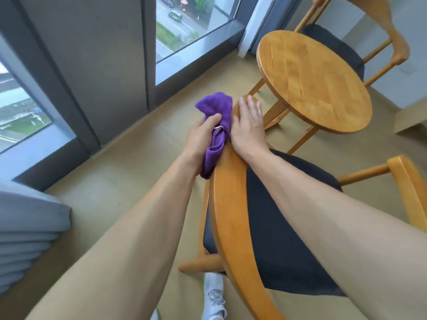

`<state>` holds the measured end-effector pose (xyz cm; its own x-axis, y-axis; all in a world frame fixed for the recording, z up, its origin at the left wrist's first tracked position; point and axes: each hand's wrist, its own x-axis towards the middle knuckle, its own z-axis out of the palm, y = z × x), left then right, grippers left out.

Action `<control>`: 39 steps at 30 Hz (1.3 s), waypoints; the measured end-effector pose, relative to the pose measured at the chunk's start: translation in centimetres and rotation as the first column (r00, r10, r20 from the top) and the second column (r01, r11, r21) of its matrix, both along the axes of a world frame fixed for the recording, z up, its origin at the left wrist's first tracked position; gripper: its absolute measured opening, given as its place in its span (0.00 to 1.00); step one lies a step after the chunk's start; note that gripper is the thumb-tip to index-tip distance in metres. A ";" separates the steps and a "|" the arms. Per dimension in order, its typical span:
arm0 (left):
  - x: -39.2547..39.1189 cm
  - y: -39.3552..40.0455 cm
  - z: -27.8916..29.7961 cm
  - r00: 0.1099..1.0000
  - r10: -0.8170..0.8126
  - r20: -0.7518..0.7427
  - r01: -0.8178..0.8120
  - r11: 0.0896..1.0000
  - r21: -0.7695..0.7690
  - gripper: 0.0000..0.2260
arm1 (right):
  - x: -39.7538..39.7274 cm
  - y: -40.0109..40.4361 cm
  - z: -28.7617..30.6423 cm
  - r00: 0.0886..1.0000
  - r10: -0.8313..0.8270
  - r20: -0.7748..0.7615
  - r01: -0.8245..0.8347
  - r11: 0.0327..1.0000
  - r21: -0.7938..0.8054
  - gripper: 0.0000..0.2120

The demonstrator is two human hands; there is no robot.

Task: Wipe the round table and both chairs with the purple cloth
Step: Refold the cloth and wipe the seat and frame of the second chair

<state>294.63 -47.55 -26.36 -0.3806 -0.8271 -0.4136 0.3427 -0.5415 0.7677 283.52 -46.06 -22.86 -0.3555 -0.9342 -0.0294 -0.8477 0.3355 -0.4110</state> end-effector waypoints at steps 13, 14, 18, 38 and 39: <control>2.7 9.2 0.8 0.947 0.153 0.284 -0.122 0.985 -0.123 0.22 | 3.5 6.1 0.5 0.993 0.116 -0.004 -0.115 0.993 0.038 0.25; 2.6 8.9 0.8 0.944 0.157 0.291 -0.124 0.984 -0.128 0.23 | 3.5 6.6 0.5 0.992 0.129 0.003 -0.129 0.991 0.035 0.25; 2.7 11.0 0.3 0.932 0.228 0.282 -0.205 0.973 -0.107 0.18 | 3.8 8.6 0.2 0.980 0.198 0.007 -0.198 0.980 0.016 0.24; 1.0 24.7 1.1 0.721 0.481 0.499 -0.427 0.875 -0.227 0.15 | 2.8 18.9 1.2 0.892 0.433 0.133 -0.443 0.894 0.064 0.27; 0.7 25.8 1.0 0.704 0.481 0.523 -0.431 0.874 -0.224 0.16 | 2.9 19.3 1.3 0.887 0.444 0.123 -0.455 0.887 0.081 0.27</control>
